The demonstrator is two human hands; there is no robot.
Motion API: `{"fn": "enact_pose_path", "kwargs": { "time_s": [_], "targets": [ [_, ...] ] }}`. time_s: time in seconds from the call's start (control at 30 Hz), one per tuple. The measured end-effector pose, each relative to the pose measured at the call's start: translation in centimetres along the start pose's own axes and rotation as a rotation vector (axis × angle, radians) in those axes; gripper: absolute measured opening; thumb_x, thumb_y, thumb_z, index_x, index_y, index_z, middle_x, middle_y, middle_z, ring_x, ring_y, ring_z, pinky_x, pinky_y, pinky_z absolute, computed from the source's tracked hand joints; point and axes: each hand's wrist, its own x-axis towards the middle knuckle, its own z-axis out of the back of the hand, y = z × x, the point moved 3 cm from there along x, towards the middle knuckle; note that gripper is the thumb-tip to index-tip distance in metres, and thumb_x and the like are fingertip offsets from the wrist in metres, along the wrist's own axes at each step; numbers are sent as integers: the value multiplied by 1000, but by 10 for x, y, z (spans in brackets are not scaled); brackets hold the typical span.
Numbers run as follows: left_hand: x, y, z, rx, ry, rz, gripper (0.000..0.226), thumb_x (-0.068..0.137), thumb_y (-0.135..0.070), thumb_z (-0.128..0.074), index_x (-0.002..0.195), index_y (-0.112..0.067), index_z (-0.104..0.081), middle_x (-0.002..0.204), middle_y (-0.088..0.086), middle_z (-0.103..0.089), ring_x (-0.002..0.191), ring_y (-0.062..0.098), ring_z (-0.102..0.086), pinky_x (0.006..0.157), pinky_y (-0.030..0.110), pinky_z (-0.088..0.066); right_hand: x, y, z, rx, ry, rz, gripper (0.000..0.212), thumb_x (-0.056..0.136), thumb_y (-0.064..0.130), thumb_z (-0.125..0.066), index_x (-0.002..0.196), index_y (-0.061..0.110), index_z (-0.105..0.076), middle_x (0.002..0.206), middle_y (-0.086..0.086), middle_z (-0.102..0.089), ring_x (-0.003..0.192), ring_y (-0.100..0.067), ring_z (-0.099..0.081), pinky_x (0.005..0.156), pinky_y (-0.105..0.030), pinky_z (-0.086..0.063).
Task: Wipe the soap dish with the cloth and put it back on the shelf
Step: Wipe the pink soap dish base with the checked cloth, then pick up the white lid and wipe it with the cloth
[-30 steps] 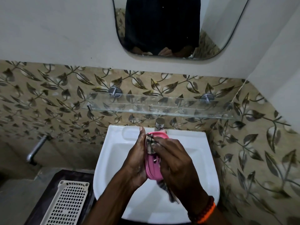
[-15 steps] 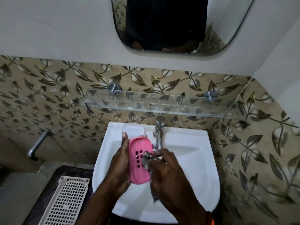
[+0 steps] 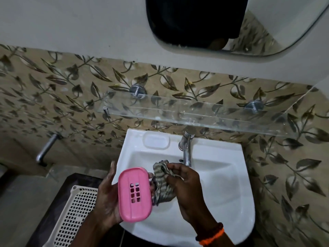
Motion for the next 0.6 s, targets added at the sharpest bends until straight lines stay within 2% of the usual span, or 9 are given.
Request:
{"fn": "enact_pose_path", "kwargs": {
  "time_s": [0.13, 0.2, 0.27, 0.4, 0.47, 0.53, 0.6],
  "targets": [
    [4, -9, 15, -58, 57, 26, 101, 75, -64, -78, 144, 4, -50, 133, 31, -61, 126, 43, -56, 113, 61, -34, 21, -5, -11, 2, -23, -33, 31, 87, -17, -60, 95, 9, -75, 93, -4, -80, 85, -22, -76, 66, -31, -60],
    [6, -13, 19, -76, 93, 39, 98, 80, -64, -73, 145, 4, -49, 136, 31, -60, 128, 43, -55, 114, 61, -33, 32, -7, -15, 14, -18, -35, 28, 89, -13, -60, 95, 10, -76, 96, -9, -79, 89, -28, -76, 70, -38, -62],
    [11, -16, 21, -61, 130, 67, 95, 86, -65, -65, 147, 5, -45, 143, 30, -55, 135, 41, -51, 119, 58, -26, 43, -9, -23, 85, 12, -71, 25, 90, -10, -56, 94, 6, -75, 95, -19, -77, 82, -34, -75, 72, -44, -62],
    [27, -29, 30, -124, 21, 29, 106, 74, -56, -84, 150, 3, -39, 151, 31, -45, 131, 43, -56, 112, 58, -40, 85, -27, -29, -5, -86, -190, 28, 89, -4, -49, 74, -2, -73, 76, -22, -74, 64, -30, -69, 58, -29, -54],
    [30, -36, 37, -155, -16, 6, 108, 75, -59, -81, 152, 1, -35, 157, 29, -32, 135, 42, -52, 115, 58, -37, 113, -42, -32, -144, -87, -271, 32, 95, 13, -47, 69, 5, -66, 73, -20, -68, 58, -26, -61, 54, -27, -50],
    [31, -40, 48, -170, -29, 31, 108, 79, -62, -76, 155, -1, -31, 161, 27, -24, 143, 40, -43, 119, 58, -31, 139, -54, -31, -347, -113, -325, 35, 94, 35, -55, 65, 15, -59, 68, -6, -62, 61, -21, -56, 63, -30, -47],
    [29, -40, 60, -165, -37, 23, 106, 82, -64, -71, 156, -2, -27, 162, 25, -20, 144, 39, -41, 119, 58, -30, 158, -59, -32, -473, -178, -310, 43, 89, 49, -63, 65, 13, -60, 65, -3, -61, 66, -22, -58, 69, -34, -45]
  ]
}}
